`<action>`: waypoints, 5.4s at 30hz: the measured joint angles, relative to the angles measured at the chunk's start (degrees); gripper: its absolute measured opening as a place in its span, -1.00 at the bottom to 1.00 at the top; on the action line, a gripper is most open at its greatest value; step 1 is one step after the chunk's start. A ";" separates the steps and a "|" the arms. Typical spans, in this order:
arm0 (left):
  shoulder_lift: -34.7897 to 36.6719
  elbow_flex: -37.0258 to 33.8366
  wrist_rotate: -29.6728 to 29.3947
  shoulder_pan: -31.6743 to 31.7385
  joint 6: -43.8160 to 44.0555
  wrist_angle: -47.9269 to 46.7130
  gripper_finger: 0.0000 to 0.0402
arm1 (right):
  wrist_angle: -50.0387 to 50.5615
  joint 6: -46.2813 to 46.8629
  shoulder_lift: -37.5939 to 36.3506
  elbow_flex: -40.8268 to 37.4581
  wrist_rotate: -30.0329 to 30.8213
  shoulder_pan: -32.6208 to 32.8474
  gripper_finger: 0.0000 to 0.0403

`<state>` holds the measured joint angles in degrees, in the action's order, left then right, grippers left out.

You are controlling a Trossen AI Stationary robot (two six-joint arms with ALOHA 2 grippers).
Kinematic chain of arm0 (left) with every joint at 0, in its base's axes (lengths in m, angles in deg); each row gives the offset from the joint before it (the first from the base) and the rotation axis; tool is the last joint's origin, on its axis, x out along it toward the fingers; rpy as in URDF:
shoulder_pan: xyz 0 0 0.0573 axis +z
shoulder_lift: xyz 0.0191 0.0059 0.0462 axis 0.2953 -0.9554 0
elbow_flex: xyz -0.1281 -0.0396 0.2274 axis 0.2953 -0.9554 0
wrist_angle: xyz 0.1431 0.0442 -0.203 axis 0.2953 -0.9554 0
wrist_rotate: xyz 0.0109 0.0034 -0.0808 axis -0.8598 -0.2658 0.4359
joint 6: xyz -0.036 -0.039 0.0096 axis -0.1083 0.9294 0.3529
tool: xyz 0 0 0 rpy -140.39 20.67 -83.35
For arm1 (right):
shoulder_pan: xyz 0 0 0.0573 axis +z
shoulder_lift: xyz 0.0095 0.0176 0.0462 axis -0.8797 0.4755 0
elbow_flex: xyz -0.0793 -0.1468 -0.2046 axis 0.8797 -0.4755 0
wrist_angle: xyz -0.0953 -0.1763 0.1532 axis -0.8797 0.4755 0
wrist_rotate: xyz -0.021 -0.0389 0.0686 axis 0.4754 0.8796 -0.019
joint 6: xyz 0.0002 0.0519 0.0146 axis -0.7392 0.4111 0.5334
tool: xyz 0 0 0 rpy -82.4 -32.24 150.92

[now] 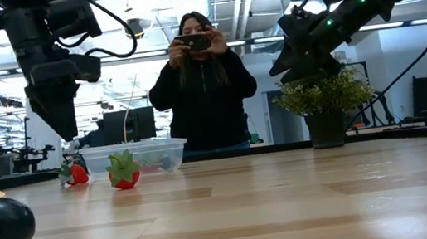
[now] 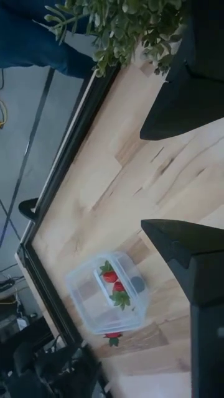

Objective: Pick and placing Produce into tupperware
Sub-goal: Put the top strawberry into the transparent bin

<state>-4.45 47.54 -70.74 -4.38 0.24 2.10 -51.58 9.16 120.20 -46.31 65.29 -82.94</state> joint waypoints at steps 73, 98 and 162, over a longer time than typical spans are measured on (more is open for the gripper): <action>-18.62 -0.17 1.89 -0.07 4.27 6.91 -0.33 | -1.31 2.58 0.00 0.02 0.09 -5.06 0.21; -18.58 5.76 9.60 -0.07 4.68 -0.23 -0.34 | -1.29 -0.43 0.00 -0.02 0.02 -4.95 0.21; -31.36 23.78 0.16 11.51 -13.74 -1.99 -0.33 | -4.94 -3.94 0.00 -0.02 0.02 -5.06 0.21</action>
<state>-35.80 71.32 -70.58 7.13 -13.50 0.11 -56.52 5.22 120.20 -46.33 65.31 -88.00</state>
